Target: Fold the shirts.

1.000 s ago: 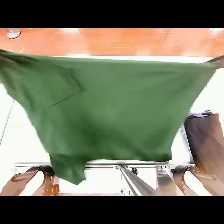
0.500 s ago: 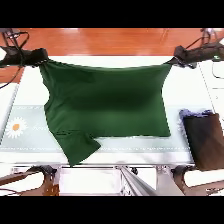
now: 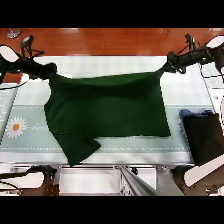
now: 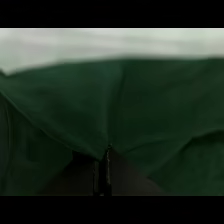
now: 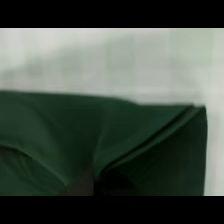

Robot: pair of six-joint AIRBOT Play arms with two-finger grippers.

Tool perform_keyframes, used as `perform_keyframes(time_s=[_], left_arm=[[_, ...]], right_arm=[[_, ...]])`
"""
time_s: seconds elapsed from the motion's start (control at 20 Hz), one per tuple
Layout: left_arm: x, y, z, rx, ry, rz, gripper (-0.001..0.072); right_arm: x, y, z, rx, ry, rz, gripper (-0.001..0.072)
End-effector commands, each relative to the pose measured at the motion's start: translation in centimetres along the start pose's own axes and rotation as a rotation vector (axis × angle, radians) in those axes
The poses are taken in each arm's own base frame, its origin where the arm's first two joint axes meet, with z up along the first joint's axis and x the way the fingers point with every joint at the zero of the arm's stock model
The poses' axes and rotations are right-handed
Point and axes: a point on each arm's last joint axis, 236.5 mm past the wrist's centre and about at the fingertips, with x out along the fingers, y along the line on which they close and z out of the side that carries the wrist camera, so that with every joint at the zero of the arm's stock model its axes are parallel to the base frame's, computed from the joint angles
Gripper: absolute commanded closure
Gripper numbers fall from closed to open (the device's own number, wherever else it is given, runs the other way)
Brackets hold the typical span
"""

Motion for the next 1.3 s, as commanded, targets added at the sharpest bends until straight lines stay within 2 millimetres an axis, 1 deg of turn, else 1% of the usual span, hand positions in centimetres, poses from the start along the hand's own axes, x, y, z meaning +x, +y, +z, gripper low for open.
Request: perform_keyframes(time_s=[0.0,0.05,0.1,0.2,0.3,0.35,0.4,0.45,0.5,0.6,0.7,0.75,0.8,0.85,0.9,0.95,1.05,1.1,1.15,1.25], left_arm=[[1.4,0.9,-6.2,0.058,0.221,-0.004,0.0676],[2.0,1.8,-7.2,0.053,0.252,0.015,0.0676],[2.5,2.5,-8.1,0.043,0.277,0.025,0.0676],[3.3,3.2,-9.5,0.017,0.317,0.026,0.0676],[4.1,3.6,-10.7,0.005,0.355,0.025,0.0675],[4.4,3.7,-10.8,-0.005,0.364,0.026,0.0598],[4.5,3.7,-10.8,-0.012,0.366,0.027,0.0235],[4.3,4.0,-10.9,-0.011,0.37,0.037,0.001],[3.8,4.5,-11.1,-0.008,0.39,0.052,0.0006],[2.4,5.6,-12.2,-0.047,0.436,0.06,0.0006],[0.6,7.2,-13.6,-0.109,0.449,0.06,0.0007],[-0.3,8.2,-14.6,-0.142,0.436,0.063,0.0006],[-1.1,9.3,-16.0,-0.187,0.422,0.059,0.0007],[-1.8,10.3,-17.7,-0.259,0.403,0.051,0.0007],[-2.2,10.5,-19.2,-0.339,0.384,0.015,0.0006],[-2.2,10.2,-20.5,-0.424,0.348,-0.05,0.0006],[-1.7,10.9,-22.7,-0.656,0.28,-0.094,0.0007],[-1.4,10.1,-23.2,-0.709,0.269,-0.157,0.0007],[-1.1,8.6,-23.7,-0.709,0.275,-0.241,0.0007],[-0.2,6.4,-25.8,-0.701,0.334,-0.293,0.0007]], right_arm=[[0.4,-3.5,-5.6,-0.043,0.241,-0.132,0.0691],[0.7,-4.9,-6.2,-0.027,0.263,-0.187,0.069],[1.1,-5.7,-6.7,-0.012,0.281,-0.216,0.069],[1.8,-6.5,-7.4,0.003,0.295,-0.223,0.069],[2.6,-7.1,-7.6,0.017,0.29,-0.226,0.069],[3.0,-7.3,-7.5,0.02,0.279,-0.227,0.0623],[3.1,-7.3,-7.6,0.024,0.279,-0.225,0.0292],[2.9,-7.2,-7.9,0.007,0.296,-0.221,0.009],[2.5,-7.2,-8.4,-0.009,0.318,-0.224,0.0083],[0.5,-8.9,-9.0,0.007,0.338,-0.285,0.0083],[-1.5,-9.9,-9.5,0.044,0.293,-0.305,0.0084],[-2.2,-10.5,-10.0,0.06,0.257,-0.307,0.0084],[-2.5,-10.9,-10.8,0.076,0.224,-0.302,0.0084],[-2.6,-11.0,-11.9,0.102,0.185,-0.282,0.0084],[-2.3,-10.4,-13.1,0.117,0.149,-0.24,0.0084],[-1.8,-9.4,-14.4,0.113,0.131,-0.188,0.0084],[-0.7,-7.3,-16.9,0.114,0.131,-0.1,0.0085],[-0.3,-6.6,-17.7,0.116,0.131,-0.078,0.0084],[0.0,-6.4,-18.3,0.114,0.137,-0.073,0.0084],[0.6,-6.1,-19.1,0.105,0.161,-0.073,0.0084]])
